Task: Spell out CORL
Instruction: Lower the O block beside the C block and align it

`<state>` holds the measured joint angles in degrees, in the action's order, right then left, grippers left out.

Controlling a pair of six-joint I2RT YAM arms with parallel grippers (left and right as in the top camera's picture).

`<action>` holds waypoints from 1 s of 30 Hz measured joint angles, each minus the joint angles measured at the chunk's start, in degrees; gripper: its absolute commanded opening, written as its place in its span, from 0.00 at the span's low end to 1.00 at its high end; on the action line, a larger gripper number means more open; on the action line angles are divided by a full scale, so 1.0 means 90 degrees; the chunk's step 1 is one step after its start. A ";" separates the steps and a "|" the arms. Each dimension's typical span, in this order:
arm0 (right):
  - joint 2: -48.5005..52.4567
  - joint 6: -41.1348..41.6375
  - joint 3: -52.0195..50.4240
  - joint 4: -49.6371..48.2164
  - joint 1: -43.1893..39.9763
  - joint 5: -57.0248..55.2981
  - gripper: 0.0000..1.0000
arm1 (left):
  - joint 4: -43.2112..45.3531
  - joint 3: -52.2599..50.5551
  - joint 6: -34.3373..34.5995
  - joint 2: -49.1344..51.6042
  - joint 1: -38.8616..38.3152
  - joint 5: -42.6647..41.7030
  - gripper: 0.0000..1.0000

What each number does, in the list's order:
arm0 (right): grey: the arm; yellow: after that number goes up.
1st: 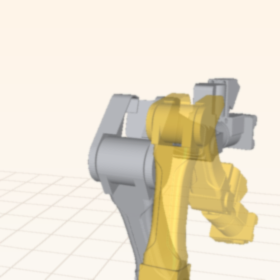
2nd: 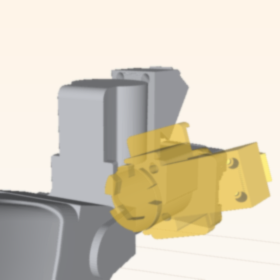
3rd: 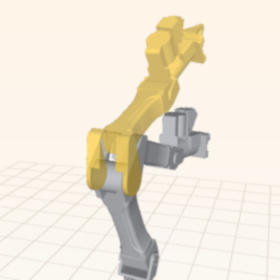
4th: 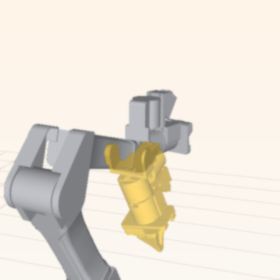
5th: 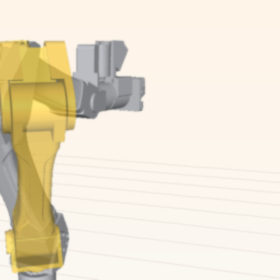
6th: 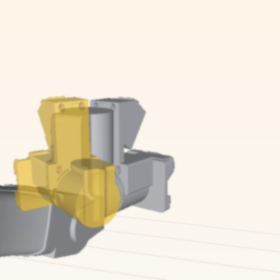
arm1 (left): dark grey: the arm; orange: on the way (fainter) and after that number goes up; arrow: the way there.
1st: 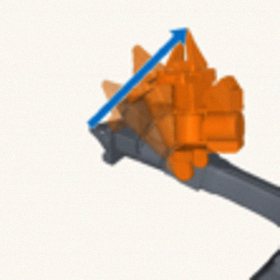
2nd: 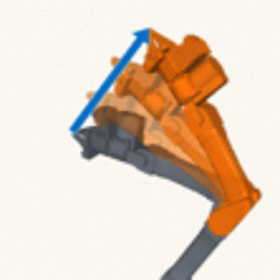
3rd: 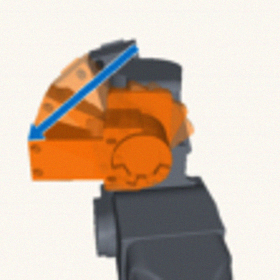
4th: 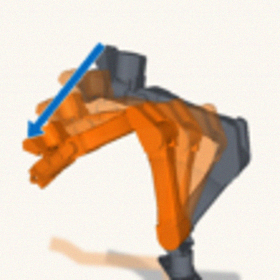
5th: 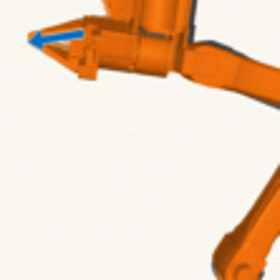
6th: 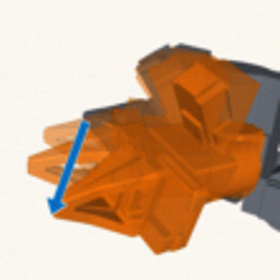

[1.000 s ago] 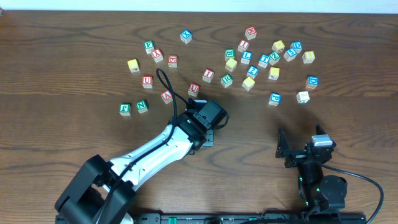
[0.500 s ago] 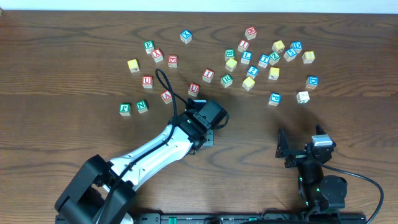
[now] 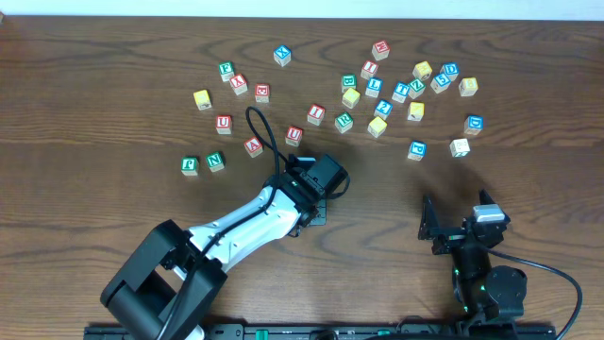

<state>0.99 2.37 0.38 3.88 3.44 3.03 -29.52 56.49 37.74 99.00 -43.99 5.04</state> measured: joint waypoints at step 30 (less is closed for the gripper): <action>0.0000 0.0000 0.0000 0.0000 0.0000 0.0000 0.99 | 0.0002 0.0000 0.0000 0.0002 0.0000 -0.0024 0.11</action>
<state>0.99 2.37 0.38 3.88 3.44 3.03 -29.50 56.49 37.74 99.02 -43.99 4.82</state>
